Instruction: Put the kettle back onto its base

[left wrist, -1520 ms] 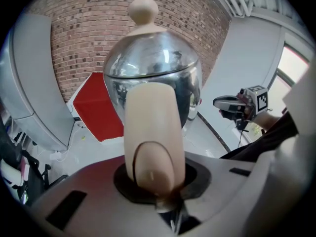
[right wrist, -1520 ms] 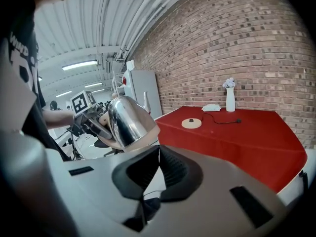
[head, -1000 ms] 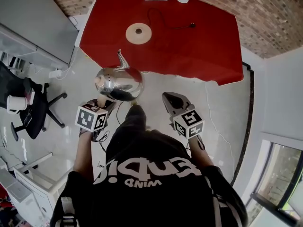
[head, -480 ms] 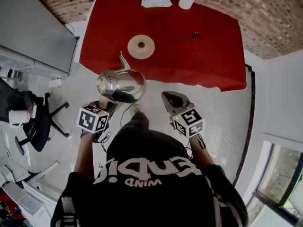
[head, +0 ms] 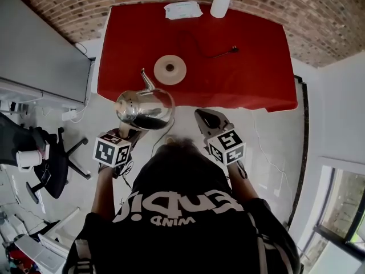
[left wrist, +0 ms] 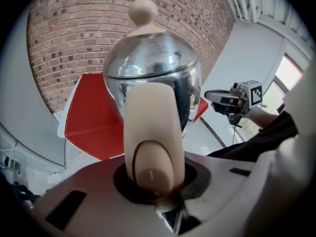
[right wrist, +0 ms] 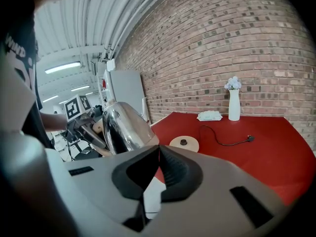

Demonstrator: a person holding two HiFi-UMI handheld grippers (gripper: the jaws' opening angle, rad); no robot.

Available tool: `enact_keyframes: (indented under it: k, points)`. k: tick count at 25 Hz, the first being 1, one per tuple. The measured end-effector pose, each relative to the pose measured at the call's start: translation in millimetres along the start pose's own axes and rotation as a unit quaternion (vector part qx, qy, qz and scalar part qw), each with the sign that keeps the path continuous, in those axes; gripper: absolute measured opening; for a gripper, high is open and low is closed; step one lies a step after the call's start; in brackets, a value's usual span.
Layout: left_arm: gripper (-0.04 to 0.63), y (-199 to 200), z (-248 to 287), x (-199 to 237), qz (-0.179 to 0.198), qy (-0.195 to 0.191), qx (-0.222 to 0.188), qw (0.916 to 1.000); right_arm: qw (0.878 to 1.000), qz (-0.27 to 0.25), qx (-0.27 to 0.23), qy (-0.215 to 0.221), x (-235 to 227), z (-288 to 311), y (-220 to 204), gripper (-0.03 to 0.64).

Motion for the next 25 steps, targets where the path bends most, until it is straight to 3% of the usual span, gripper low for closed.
enact_keyframes:
  k: [15,25]
  points:
    - [0.058,42,22,10,-0.002,0.012,0.000,0.9999,1.000,-0.008,-0.001,0.016,-33,8,14,0.023]
    - [0.058,98,54,35,0.016,0.026,-0.013,0.9994,1.000,-0.005,0.000,0.020,-41,4,10,0.023]
Point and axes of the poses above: the fingertips, and each gripper's own axes: z forward along the fingers, x to its left, y out of its top, the point moved 8 cm from there along -z, backward along the fingers, and after that the axes turned 10 degrees about y, right-handed, at the moved point
